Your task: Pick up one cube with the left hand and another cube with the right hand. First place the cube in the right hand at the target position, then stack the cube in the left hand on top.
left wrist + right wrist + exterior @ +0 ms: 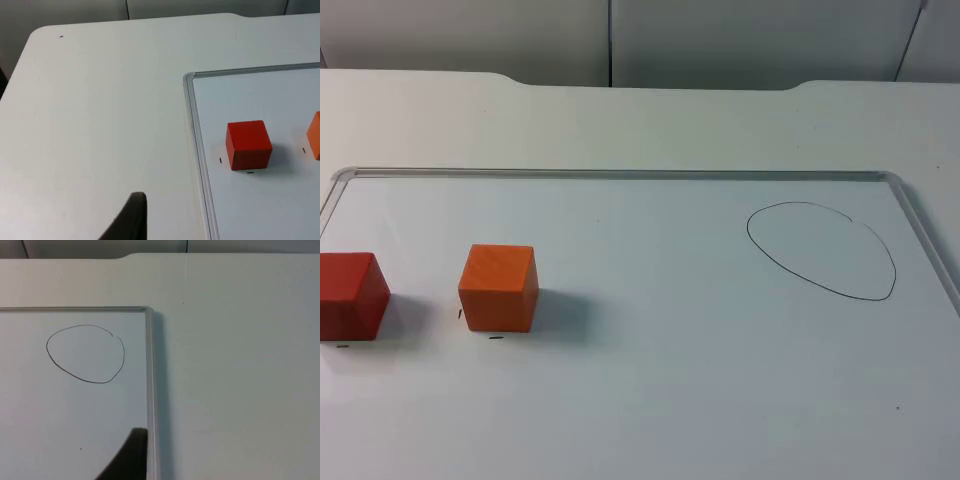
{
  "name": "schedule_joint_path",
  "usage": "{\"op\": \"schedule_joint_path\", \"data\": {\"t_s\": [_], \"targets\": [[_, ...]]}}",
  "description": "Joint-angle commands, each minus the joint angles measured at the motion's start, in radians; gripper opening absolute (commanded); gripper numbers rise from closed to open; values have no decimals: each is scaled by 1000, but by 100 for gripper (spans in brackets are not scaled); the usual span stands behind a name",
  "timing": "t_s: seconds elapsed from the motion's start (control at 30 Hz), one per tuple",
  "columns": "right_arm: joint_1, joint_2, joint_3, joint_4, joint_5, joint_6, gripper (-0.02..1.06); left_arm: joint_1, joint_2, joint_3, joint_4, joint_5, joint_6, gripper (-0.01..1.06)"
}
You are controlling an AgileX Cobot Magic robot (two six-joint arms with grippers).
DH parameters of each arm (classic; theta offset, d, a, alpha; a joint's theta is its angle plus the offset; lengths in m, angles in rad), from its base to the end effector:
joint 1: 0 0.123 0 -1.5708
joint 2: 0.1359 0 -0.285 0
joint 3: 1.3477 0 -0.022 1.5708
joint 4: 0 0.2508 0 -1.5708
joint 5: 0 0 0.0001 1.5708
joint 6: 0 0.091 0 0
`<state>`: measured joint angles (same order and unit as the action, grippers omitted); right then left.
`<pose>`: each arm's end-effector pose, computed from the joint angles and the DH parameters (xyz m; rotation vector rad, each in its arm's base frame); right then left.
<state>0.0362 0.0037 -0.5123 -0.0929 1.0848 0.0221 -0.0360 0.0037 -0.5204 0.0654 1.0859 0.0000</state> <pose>-0.0066 -0.0077 0.2791 -0.0084 2.0571 -0.0753 -0.0076 0.0055 0.2811 0.0323 2.0513 0.0559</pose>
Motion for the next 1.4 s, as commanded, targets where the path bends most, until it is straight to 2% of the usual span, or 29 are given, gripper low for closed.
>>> {"op": "schedule_joint_path", "data": {"t_s": [0.0,0.07,0.2,0.37,0.5,0.53,0.63,0.7,0.73,0.87,0.9,1.03,1.1,1.2,1.23,1.37], "targets": [[-5,-4,5,5,-9,-14,105,5,-4,8,-2,-9,-6,101],[-5,-4,0,49,-11,-76,104,5,-4,8,-2,-9,-6,101],[-5,11,-34,83,-13,-90,104,5,-4,8,-2,-9,-6,101],[-5,167,-119,119,-26,-140,101,5,-4,8,-2,-9,-6,101],[-5,348,-209,199,-121,-223,100,5,-4,8,-2,-9,-6,101],[-5,348,-209,199,-121,-223,100,5,-4,8,-2,-9,-6,101],[-5,493,-275,322,-199,-320,100,5,-4,8,-2,-9,-6,101],[-5,597,-322,454,-228,-431,100,5,-4,8,-2,-9,-6,101],[-5,597,-322,454,-228,-431,100,5,-4,8,-2,-9,-6,101],[-5,860,-450,711,-229,-687,100,5,-4,8,-2,-9,-6,101],[-5,860,-450,711,-229,-687,100,5,-4,8,-2,-9,-6,101],[4,1085,-572,866,-245,-844,99,5,-4,8,-2,-9,-6,101],[23,1130,-602,864,-247,-853,99,5,-4,8,-2,-9,-6,101],[145,1277,-721,806,-258,-856,99,5,-4,8,-2,-9,-6,101],[145,1277,-721,806,-258,-856,99,5,-4,8,-2,-9,-6,101],[352,1436,-856,680,-309,-856,99,5,-4,8,-2,-9,-6,101]]}}
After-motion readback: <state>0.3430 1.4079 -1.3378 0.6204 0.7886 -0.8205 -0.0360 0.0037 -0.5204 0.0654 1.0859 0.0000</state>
